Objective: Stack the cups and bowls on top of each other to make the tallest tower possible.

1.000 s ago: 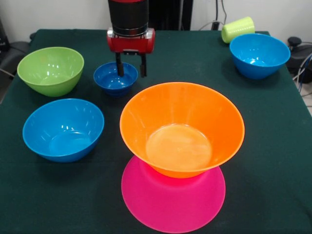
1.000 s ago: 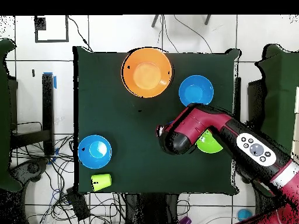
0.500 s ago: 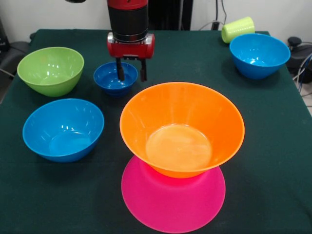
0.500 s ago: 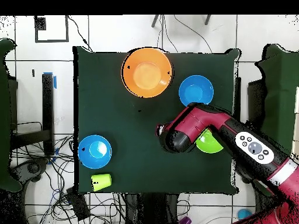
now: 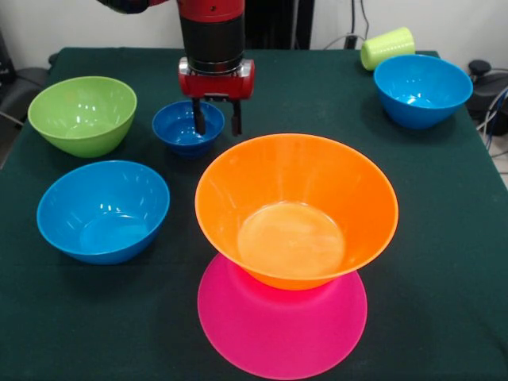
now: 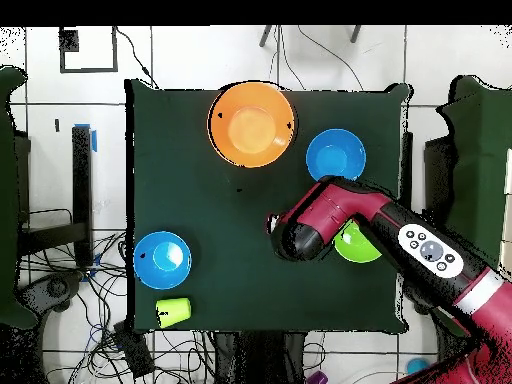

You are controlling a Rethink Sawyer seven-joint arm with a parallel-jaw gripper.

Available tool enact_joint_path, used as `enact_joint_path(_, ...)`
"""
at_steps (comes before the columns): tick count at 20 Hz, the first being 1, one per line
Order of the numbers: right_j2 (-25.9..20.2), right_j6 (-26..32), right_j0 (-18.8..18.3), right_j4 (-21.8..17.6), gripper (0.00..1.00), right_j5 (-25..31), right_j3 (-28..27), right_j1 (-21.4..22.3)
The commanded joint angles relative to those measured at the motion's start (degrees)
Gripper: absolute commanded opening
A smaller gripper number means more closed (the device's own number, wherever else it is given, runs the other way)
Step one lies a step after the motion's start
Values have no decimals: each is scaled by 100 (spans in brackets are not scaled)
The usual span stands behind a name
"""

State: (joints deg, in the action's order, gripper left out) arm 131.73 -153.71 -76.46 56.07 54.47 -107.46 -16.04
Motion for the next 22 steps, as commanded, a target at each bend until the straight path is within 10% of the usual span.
enact_joint_path(1, 812, -284, 411, -557, 100, -361, 571, -323)
enact_joint_path(13, 921, -345, 440, -834, 100, -715, 660, -408)
enact_joint_path(14, 932, -402, 462, -969, 0, -795, 624, -363)
enact_joint_path(22, 895, -5, 425, -618, 0, -747, 666, -421)
